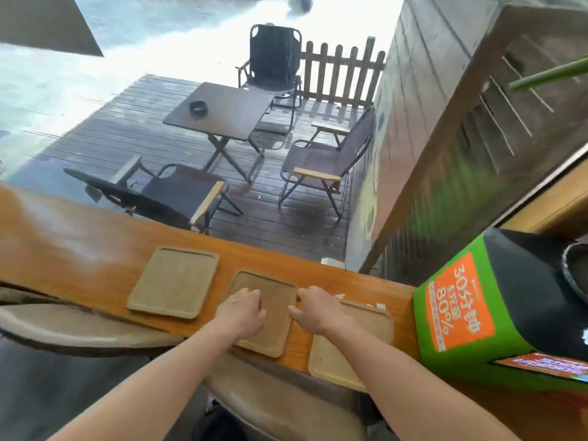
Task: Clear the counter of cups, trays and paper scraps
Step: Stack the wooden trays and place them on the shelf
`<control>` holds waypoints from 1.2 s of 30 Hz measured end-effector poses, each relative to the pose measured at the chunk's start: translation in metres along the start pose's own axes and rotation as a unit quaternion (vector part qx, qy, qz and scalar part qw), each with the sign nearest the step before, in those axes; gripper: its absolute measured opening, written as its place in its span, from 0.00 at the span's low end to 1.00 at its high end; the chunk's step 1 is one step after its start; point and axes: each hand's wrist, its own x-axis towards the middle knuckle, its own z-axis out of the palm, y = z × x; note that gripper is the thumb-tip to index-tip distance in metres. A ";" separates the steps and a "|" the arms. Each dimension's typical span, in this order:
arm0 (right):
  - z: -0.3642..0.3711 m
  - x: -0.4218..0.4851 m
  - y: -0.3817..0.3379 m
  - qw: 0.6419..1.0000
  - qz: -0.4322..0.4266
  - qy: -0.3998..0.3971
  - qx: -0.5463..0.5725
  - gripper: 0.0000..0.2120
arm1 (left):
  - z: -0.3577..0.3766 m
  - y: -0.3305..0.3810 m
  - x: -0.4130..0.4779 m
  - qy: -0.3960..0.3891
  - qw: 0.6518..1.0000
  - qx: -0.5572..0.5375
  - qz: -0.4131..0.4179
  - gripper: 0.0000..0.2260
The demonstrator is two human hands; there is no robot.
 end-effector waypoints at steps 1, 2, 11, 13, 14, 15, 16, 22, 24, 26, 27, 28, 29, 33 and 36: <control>0.003 0.009 -0.013 1.000 0.003 0.001 0.009 0.22 | -0.004 -0.011 0.007 -0.001 1.000 0.000 0.004 0.09; 0.006 0.019 -0.028 1.000 0.005 0.001 0.017 0.22 | -0.008 -0.023 0.014 -0.003 1.000 0.002 0.008 0.09; 0.050 0.113 -0.161 0.996 0.024 -0.042 0.076 0.20 | -0.047 -0.163 0.070 -0.048 0.998 -0.044 -0.006 0.06; 0.060 0.130 -0.184 0.993 0.036 -0.036 0.106 0.20 | -0.046 -0.196 0.080 -0.053 0.997 -0.048 -0.032 0.06; 0.065 0.136 -0.193 0.991 0.044 -0.034 0.124 0.21 | -0.045 -0.210 0.084 -0.055 0.996 -0.046 -0.044 0.07; 0.070 0.142 -0.201 0.988 0.052 -0.036 0.140 0.21 | -0.045 -0.223 0.089 -0.056 0.996 -0.046 -0.058 0.08; 0.075 0.147 -0.207 0.985 0.061 -0.040 0.154 0.21 | -0.044 -0.234 0.093 -0.052 0.995 -0.046 -0.072 0.10; 0.102 0.169 -0.230 0.953 0.146 -0.030 0.265 0.18 | -0.041 -0.270 0.114 0.058 0.993 -0.005 -0.102 0.24; 0.111 0.173 -0.236 0.940 0.183 -0.018 0.288 0.22 | -0.040 -0.280 0.121 0.059 0.990 -0.006 -0.129 0.27; 0.121 0.175 -0.240 0.934 0.214 -0.008 0.286 0.28 | -0.037 -0.290 0.127 0.045 0.988 0.004 -0.150 0.27; 0.125 0.176 -0.242 0.932 0.227 -0.005 0.282 0.31 | -0.034 -0.295 0.130 0.034 0.987 0.015 -0.154 0.27; 0.130 0.177 -0.243 0.930 0.237 -0.003 0.280 0.34 | -0.031 -0.300 0.133 0.021 0.987 0.022 -0.157 0.27; 0.133 0.177 -0.244 0.928 0.245 -0.001 0.280 0.36 | -0.029 -0.303 0.136 0.009 0.987 0.022 -0.161 0.28; 0.144 0.177 -0.251 0.923 0.268 0.016 0.276 0.36 | -0.023 -0.306 0.140 -0.004 0.981 -0.011 -0.192 0.28; 0.148 0.181 -0.256 0.910 0.299 0.019 0.286 0.26 | -0.022 -0.304 0.143 -0.007 0.970 -0.084 -0.228 0.27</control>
